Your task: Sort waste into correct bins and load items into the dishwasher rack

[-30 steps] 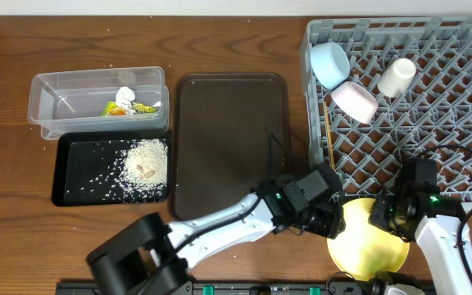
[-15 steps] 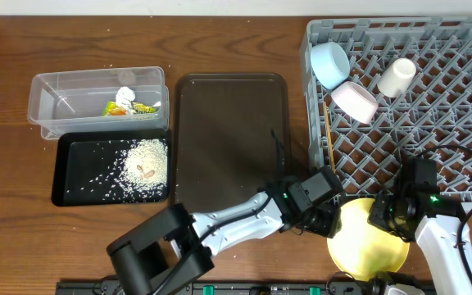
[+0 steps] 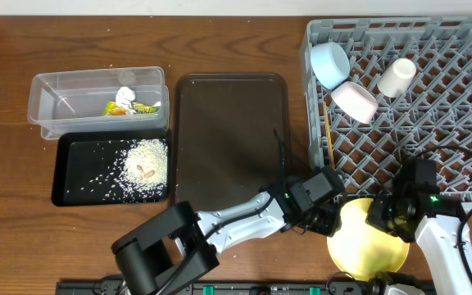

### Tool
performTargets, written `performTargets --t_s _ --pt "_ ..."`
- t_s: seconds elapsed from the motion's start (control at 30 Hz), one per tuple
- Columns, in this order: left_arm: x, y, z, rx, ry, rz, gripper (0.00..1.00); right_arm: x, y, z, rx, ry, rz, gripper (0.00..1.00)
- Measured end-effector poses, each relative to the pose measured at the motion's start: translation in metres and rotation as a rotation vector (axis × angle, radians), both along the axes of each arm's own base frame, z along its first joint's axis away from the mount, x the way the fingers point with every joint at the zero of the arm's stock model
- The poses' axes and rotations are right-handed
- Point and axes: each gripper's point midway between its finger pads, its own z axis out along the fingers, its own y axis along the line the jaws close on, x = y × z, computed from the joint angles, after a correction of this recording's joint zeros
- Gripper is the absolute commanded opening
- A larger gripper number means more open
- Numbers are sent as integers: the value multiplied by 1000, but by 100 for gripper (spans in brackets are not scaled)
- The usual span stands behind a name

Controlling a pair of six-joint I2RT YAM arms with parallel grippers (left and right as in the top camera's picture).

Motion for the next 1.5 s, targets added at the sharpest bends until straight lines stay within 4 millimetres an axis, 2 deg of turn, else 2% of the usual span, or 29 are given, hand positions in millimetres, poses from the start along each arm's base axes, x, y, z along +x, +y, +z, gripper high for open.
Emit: performTargets --t_s 0.1,0.23,0.43,0.5,0.63,0.77,0.83,0.97,1.27,1.5 --pt "1 -2 -1 -3 -1 1 33 -1 1 0 8 5 1 3" --pt "1 -2 -1 -2 2 5 21 -1 5 0 28 4 3 3" --pt "1 -2 -1 -2 5 9 19 -1 10 0 56 0 6 3" --pt "1 -2 -1 -2 6 10 12 -1 11 0 64 -1 7 3" --pt "1 -2 0 -2 10 14 11 -1 13 0 75 3 8 1" --pt "1 -3 0 -3 11 17 13 -2 16 1 91 6 10 1" --pt "1 -3 0 -2 11 16 22 -3 17 1 100 9 11 1" --pt "1 -3 0 -2 12 18 33 -4 21 1 117 10 12 2" --pt "0 -2 0 2 19 10 34 1 24 2 136 -10 16 2" --pt "0 6 -5 34 -39 -58 37 5 27 3 156 -30 20 2"
